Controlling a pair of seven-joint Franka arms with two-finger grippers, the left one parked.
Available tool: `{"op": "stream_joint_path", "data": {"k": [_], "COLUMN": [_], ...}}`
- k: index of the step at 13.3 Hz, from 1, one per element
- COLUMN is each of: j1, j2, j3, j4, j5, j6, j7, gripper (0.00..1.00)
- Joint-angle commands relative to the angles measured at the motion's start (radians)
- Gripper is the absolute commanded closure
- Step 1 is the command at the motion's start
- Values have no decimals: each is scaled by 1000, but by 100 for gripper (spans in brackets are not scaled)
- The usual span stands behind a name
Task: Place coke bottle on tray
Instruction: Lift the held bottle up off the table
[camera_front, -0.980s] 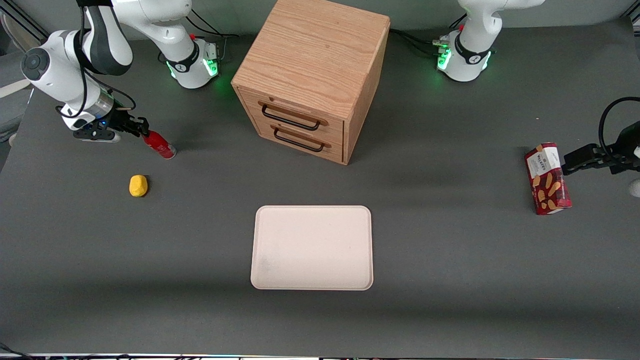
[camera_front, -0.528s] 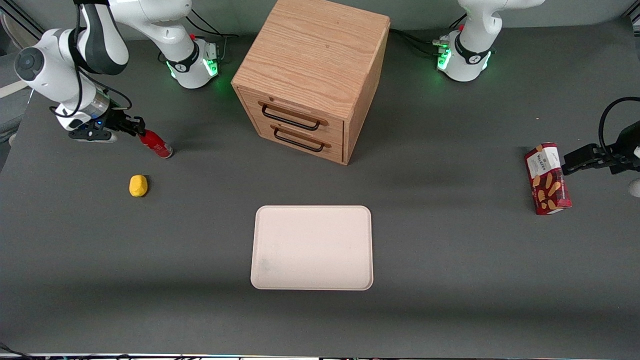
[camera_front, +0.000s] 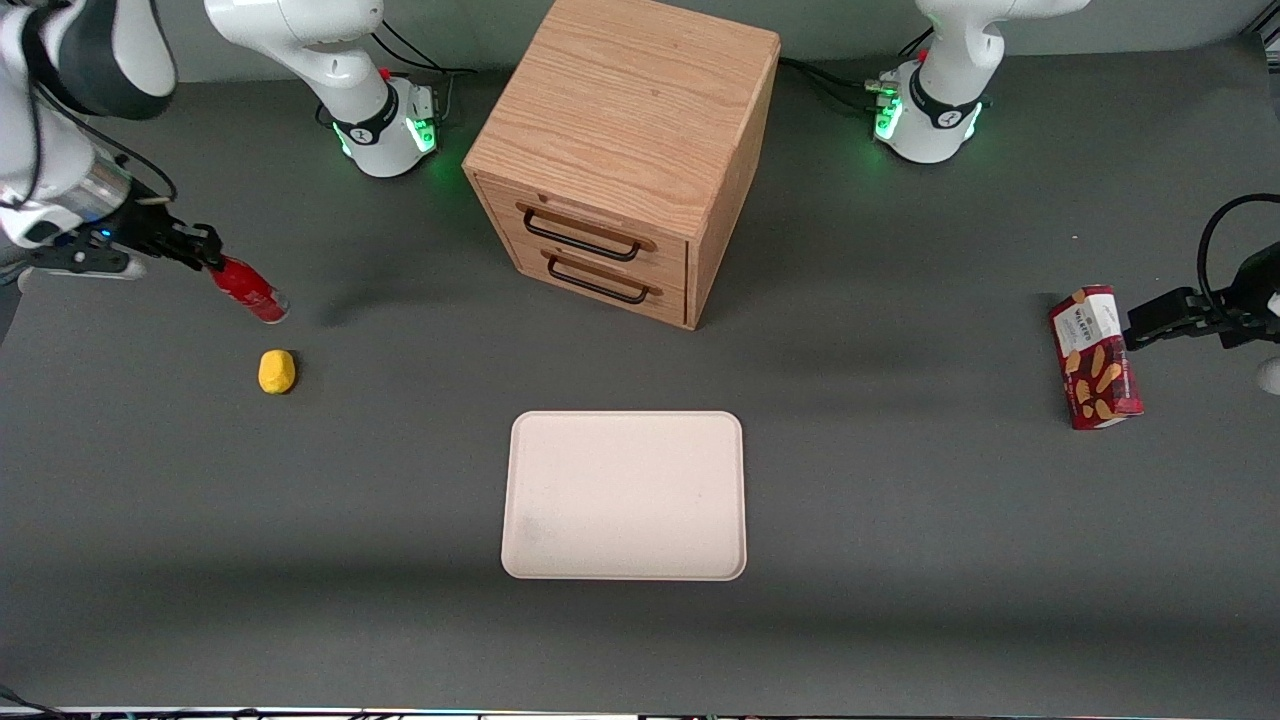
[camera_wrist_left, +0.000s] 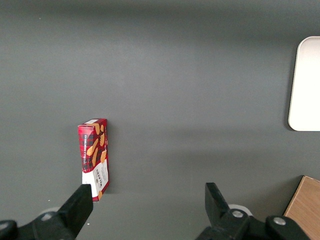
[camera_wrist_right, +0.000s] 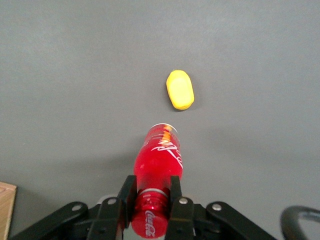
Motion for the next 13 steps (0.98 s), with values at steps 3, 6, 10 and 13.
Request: {"op": "stream_joint_path", "data": {"k": [3, 6, 10, 13], "j1": [6, 15, 18, 29], "j2": [16, 17, 55, 202], "j3": [9, 9, 9, 51], "j4": [288, 420, 534, 670], "j5": [36, 42, 72, 123], "j6": [-312, -450, -534, -538], "j7": [-15, -32, -35, -32], "gripper": [100, 100, 100, 100]}}
